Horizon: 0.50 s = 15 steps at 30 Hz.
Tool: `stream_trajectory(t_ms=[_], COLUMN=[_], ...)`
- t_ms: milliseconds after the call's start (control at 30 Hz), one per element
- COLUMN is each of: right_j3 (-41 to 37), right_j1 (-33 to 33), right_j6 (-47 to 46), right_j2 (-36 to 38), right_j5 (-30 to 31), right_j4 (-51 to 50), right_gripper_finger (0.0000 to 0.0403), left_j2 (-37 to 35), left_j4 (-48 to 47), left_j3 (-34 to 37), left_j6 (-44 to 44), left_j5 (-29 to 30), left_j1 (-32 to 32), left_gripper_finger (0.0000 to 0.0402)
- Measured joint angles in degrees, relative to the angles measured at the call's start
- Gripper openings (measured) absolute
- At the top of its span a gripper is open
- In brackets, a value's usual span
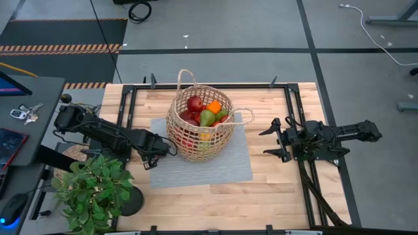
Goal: Build produce basket
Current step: Put the red grapes into the brown basket
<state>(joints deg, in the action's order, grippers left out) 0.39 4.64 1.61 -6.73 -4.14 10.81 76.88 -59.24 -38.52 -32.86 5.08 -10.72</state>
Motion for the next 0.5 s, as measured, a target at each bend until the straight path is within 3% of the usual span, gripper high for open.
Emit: stream_trajectory(t_ms=[500], right_j3=[0.0], right_j1=[0.0], right_j6=[0.0], right_j2=[0.0], right_j5=[0.0], right_j4=[0.0], right_gripper_finger=[0.0351], left_j2=[0.0], left_j4=[-4.6], left_j3=[-3.4], left_j6=[2.3], left_j5=[-4.6], left_j1=[1.7], left_gripper_finger=[0.0133])
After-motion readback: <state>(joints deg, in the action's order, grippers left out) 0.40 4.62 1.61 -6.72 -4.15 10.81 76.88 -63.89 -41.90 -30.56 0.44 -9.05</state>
